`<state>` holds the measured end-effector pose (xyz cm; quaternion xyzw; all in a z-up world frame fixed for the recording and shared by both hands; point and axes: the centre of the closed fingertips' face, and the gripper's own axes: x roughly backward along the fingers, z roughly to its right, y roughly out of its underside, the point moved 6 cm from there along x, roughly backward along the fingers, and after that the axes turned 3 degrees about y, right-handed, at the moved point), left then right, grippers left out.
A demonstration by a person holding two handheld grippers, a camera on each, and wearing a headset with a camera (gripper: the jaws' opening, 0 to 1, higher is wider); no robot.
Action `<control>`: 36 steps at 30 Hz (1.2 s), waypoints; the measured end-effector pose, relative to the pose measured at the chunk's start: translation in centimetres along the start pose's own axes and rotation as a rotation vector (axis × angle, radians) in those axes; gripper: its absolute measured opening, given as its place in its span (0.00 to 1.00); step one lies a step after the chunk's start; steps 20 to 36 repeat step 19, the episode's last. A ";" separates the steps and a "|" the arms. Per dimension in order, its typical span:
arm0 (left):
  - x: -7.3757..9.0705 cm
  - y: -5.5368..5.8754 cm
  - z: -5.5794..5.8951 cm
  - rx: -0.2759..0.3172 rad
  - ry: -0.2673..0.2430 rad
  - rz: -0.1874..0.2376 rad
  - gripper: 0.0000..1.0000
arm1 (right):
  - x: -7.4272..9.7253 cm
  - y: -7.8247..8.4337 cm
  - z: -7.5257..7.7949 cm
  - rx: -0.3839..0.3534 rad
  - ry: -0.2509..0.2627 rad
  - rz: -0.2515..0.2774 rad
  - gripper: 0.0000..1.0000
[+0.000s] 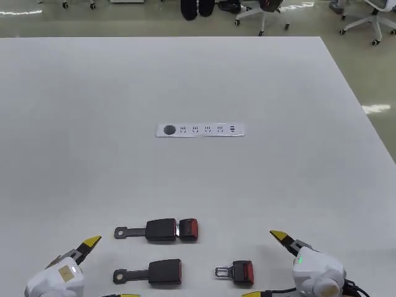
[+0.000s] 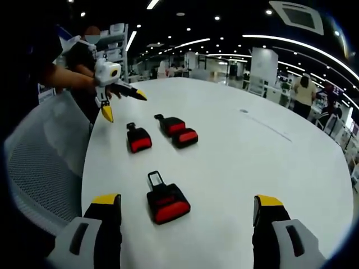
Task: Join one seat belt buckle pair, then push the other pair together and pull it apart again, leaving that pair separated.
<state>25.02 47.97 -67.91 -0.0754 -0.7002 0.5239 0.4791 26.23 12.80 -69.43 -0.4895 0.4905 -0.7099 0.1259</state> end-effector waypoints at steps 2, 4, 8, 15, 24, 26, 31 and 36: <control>0.0 -0.3 0.1 -0.001 0.000 0.004 1.00 | 0.0 -0.1 0.0 -0.003 0.000 0.002 0.99; 0.1 -0.3 0.1 0.003 0.000 0.009 1.00 | 0.0 0.0 0.0 -0.001 0.000 0.003 0.99; 0.1 -0.2 0.0 0.010 -0.003 0.018 1.00 | -0.1 0.0 0.1 -0.004 -0.001 0.005 0.99; 0.3 -0.7 0.3 0.017 0.001 0.028 1.00 | -0.1 0.0 0.1 -0.005 -0.001 0.006 0.99; 0.2 -0.5 0.2 0.026 0.007 0.035 1.00 | -0.1 0.0 0.1 -0.007 0.001 0.006 0.99; 0.2 -0.5 0.2 0.026 0.007 0.035 1.00 | -0.1 0.0 0.1 -0.007 0.001 0.006 0.99; 0.2 -0.5 0.2 0.026 0.007 0.035 1.00 | -0.1 0.0 0.1 -0.007 0.001 0.006 0.99; 0.2 -0.5 0.2 0.026 0.007 0.035 1.00 | -0.1 0.0 0.1 -0.007 0.001 0.006 0.99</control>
